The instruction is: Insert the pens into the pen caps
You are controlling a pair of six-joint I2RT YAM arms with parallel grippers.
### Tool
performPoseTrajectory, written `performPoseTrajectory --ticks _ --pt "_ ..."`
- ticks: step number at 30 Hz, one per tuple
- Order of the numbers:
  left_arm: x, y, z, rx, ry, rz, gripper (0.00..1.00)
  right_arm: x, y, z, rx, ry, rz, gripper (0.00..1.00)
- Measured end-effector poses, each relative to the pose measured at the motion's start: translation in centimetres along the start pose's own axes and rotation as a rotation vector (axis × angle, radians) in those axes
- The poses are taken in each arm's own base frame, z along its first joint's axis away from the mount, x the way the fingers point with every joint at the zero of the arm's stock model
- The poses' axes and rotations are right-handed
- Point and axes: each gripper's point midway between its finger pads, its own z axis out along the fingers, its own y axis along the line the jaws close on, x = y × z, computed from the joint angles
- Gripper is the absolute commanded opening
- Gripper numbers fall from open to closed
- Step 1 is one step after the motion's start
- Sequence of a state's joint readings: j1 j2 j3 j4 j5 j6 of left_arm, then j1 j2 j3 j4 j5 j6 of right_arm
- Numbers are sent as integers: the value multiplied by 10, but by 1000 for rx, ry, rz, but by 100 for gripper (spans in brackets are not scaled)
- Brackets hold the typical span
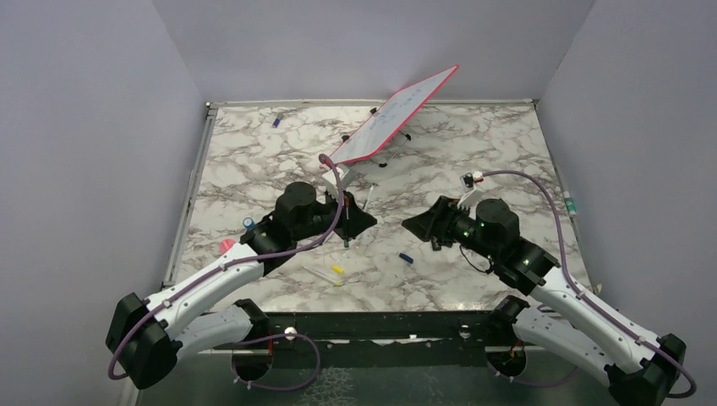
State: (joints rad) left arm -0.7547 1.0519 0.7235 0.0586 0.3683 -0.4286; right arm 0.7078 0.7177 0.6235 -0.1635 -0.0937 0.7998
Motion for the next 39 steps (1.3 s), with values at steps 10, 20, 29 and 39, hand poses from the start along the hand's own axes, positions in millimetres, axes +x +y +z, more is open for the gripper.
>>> performPoseTrajectory --ticks 10,20,29,39 --pt "-21 -7 -32 -22 -122 129 0 65 -94 21 365 267 -54 66" --pt "-8 0 -25 -28 -78 115 0 104 -137 33 553 490 -77 56" --pt "-5 2 -23 -29 -75 114 0 114 -151 49 601 571 -105 56" --pt "-3 4 -23 -33 -72 113 0 130 -142 71 509 653 -107 56"
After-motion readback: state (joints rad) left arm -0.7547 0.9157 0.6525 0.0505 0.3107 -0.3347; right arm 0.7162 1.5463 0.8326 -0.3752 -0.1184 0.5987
